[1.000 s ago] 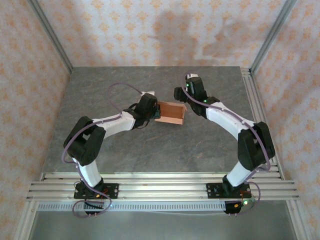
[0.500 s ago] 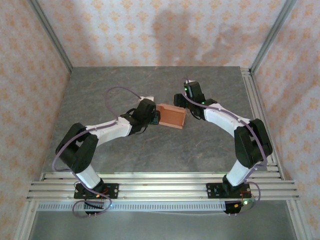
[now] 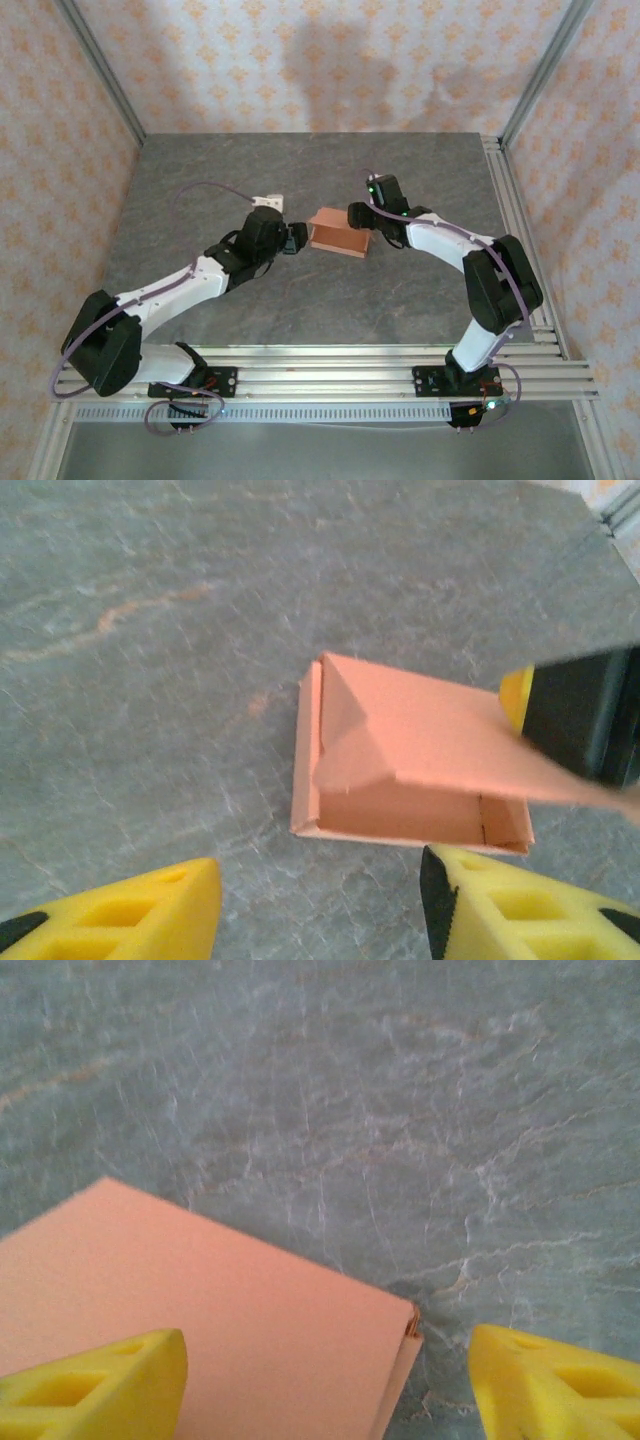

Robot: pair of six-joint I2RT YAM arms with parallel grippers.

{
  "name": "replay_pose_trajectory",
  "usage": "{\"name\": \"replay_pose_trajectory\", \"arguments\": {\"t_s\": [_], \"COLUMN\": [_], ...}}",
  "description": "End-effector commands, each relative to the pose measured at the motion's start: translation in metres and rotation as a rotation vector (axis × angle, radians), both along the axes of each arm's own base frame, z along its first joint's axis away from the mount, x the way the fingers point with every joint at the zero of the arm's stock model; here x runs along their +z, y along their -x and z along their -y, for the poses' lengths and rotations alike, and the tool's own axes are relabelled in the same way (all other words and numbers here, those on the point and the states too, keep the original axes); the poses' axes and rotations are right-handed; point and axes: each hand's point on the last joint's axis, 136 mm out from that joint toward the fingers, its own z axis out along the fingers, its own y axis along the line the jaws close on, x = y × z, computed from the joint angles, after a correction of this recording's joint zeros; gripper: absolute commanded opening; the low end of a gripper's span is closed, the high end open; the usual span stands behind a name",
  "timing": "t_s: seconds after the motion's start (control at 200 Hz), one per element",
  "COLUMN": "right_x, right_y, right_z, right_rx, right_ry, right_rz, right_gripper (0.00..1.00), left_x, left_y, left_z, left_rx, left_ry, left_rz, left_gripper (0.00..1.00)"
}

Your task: Fold the paper box

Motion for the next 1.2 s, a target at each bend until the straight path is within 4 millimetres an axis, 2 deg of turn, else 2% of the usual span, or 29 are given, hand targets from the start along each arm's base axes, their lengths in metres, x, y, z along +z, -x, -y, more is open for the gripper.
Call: {"name": "replay_pose_trajectory", "arguments": {"t_s": [0.0,0.1,0.21,0.34,0.476,0.596,0.736,0.846,1.011,1.196], "right_x": [-0.010,-0.005,0.014,0.031,0.034,0.029,0.021,0.003,-0.016,-0.032], "right_y": [0.003,0.003,0.001,0.001,0.011,0.020,0.029,0.033,0.031,0.022], "right_z": [0.000,0.005,0.011,0.021,0.021,0.021,0.016,0.021,0.017,0.016], "right_rx": [0.055,0.051,0.003,-0.083,-0.091,-0.088,-0.101,-0.174,-0.182,-0.187], "right_ry": [0.037,0.067,0.044,-0.087,-0.178,-0.214,-0.322,-0.356,-0.364,-0.371], "right_rz": [-0.002,0.010,0.051,0.068,0.044,0.009,-0.061,-0.126,-0.189,-0.226], "right_gripper": [0.77,0.78,0.78,0.78,0.78,0.78,0.78,0.78,0.76,0.67], "left_x": [0.008,0.007,-0.004,-0.019,-0.033,-0.048,-0.068,-0.082,-0.094,-0.102], "left_y": [-0.011,-0.025,-0.040,-0.057,-0.070,-0.076,-0.073,-0.068,-0.060,-0.048], "left_z": [-0.017,-0.019,-0.013,0.007,0.028,0.038,0.041,0.045,0.048,0.051], "left_rx": [0.057,0.058,0.026,-0.044,-0.112,-0.140,-0.148,-0.153,-0.145,-0.153], "left_ry": [-0.008,0.030,0.031,0.038,0.069,0.079,0.087,0.114,0.149,0.144], "left_rz": [-0.016,-0.051,-0.126,-0.209,-0.287,-0.342,-0.389,-0.427,-0.457,-0.486], "left_gripper": [0.58,0.60,0.64,0.68,0.70,0.70,0.56,0.52,0.45,0.42]}}
